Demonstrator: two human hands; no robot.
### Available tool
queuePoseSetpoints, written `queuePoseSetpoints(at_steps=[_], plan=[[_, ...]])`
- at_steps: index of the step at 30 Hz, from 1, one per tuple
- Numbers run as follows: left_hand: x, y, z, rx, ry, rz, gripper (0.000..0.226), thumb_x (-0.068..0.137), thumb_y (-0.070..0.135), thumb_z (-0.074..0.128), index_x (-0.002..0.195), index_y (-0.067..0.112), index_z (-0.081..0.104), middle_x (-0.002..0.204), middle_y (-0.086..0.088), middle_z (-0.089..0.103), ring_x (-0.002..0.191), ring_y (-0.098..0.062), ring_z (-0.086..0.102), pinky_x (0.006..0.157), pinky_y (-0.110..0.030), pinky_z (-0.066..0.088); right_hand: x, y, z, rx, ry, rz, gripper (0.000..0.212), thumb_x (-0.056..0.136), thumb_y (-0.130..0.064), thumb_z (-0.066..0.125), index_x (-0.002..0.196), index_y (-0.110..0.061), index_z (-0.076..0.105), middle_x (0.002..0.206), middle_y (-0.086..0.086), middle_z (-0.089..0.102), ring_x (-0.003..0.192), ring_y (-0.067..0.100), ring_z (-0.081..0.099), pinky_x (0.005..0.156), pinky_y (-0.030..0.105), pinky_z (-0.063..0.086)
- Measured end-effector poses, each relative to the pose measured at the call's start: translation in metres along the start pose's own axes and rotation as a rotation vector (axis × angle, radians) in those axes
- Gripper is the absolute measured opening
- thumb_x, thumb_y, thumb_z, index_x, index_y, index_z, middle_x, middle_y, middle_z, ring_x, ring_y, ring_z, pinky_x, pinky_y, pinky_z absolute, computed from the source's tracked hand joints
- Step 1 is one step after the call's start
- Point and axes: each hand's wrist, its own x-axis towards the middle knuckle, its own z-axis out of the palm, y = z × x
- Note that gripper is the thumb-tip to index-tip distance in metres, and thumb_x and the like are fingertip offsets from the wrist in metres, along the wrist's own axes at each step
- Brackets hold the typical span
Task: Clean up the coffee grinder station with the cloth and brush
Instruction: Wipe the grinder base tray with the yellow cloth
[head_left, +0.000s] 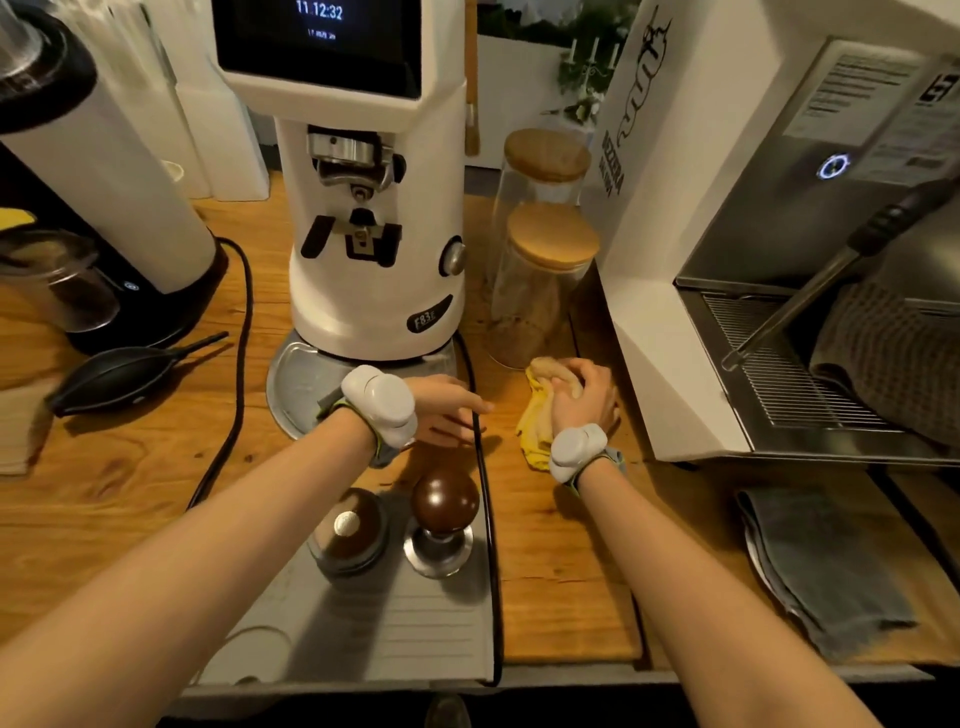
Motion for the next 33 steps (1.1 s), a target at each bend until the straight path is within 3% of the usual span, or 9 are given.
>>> queuePoseSetpoints(at_steps=[3, 6, 9, 14, 17, 21, 27, 33], plan=[[-0.001, 0.001, -0.004, -0.001, -0.006, -0.008, 0.061, 0.089, 0.021, 0.061, 0.142, 0.015, 0.031, 0.124, -0.011, 0.061, 0.114, -0.024, 0.059, 0.098, -0.037, 0.045, -0.002, 0.002, 0.000, 0.003, -0.002, -0.072, 0.026, 0.081, -0.013, 0.060, 0.106, -0.021, 0.065, 0.122, 0.004, 0.054, 0.117, 0.025, 0.048, 0.097, 0.037, 0.036], [-0.001, 0.002, -0.003, 0.007, -0.005, -0.008, 0.058, 0.090, 0.021, 0.060, 0.141, 0.013, 0.033, 0.125, -0.011, 0.061, 0.117, -0.025, 0.058, 0.100, -0.037, 0.044, -0.007, 0.006, -0.006, 0.089, -0.108, -0.109, 0.024, 0.078, -0.023, 0.069, 0.101, -0.020, 0.064, 0.117, 0.001, 0.053, 0.110, 0.019, 0.045, 0.092, 0.030, 0.035], [-0.002, 0.003, 0.001, 0.003, -0.003, -0.005, 0.056, 0.091, 0.020, 0.059, 0.140, 0.013, 0.034, 0.131, -0.013, 0.058, 0.122, -0.026, 0.055, 0.103, -0.037, 0.043, -0.010, 0.008, -0.012, 0.028, -0.198, -0.130, 0.028, 0.073, -0.015, 0.072, 0.100, -0.016, 0.063, 0.119, 0.003, 0.052, 0.111, 0.020, 0.045, 0.088, 0.021, 0.030], [-0.014, 0.001, 0.010, -0.015, -0.003, 0.010, 0.052, 0.091, 0.017, 0.059, 0.138, 0.011, 0.038, 0.132, -0.013, 0.055, 0.119, -0.026, 0.055, 0.101, -0.037, 0.044, -0.025, 0.013, -0.032, 0.083, -0.219, -0.098, 0.018, 0.071, -0.006, 0.067, 0.087, -0.015, 0.067, 0.106, -0.001, 0.056, 0.108, 0.023, 0.051, 0.092, 0.028, 0.038], [-0.020, -0.002, 0.013, -0.037, 0.005, 0.024, 0.059, 0.089, 0.015, 0.060, 0.141, 0.013, 0.033, 0.135, -0.013, 0.051, 0.119, -0.027, 0.054, 0.095, -0.037, 0.046, -0.034, 0.019, -0.042, 0.108, -0.229, -0.088, 0.017, 0.070, -0.003, 0.067, 0.080, -0.017, 0.065, 0.100, -0.005, 0.055, 0.106, 0.024, 0.054, 0.092, 0.029, 0.040], [-0.032, -0.006, 0.017, -0.012, -0.011, 0.035, 0.069, 0.089, 0.018, 0.061, 0.147, 0.015, 0.023, 0.145, -0.015, 0.040, 0.125, -0.029, 0.052, 0.108, -0.043, 0.039, -0.049, 0.024, -0.053, 0.109, -0.224, -0.072, 0.013, 0.069, -0.003, 0.069, 0.078, -0.012, 0.066, 0.098, -0.004, 0.056, 0.104, 0.024, 0.056, 0.090, 0.032, 0.044], [-0.042, -0.014, 0.017, -0.017, -0.089, -0.020, 0.072, 0.092, 0.028, 0.056, 0.150, 0.012, 0.017, 0.150, -0.016, 0.036, 0.134, -0.029, 0.043, 0.113, -0.045, 0.033, -0.076, 0.034, -0.066, 0.122, -0.186, -0.019, 0.015, 0.066, -0.011, 0.074, 0.067, -0.022, 0.064, 0.092, -0.006, 0.060, 0.095, 0.017, 0.057, 0.078, 0.024, 0.040], [-0.052, -0.019, 0.016, -0.040, -0.046, -0.009, 0.079, 0.089, 0.032, 0.058, 0.151, 0.015, 0.012, 0.150, -0.013, 0.035, 0.130, -0.029, 0.047, 0.103, -0.040, 0.042, -0.092, 0.037, -0.076, 0.136, -0.235, 0.040, 0.018, 0.067, -0.015, 0.076, 0.067, -0.029, 0.064, 0.100, -0.004, 0.063, 0.096, 0.013, 0.055, 0.080, 0.024, 0.039]])
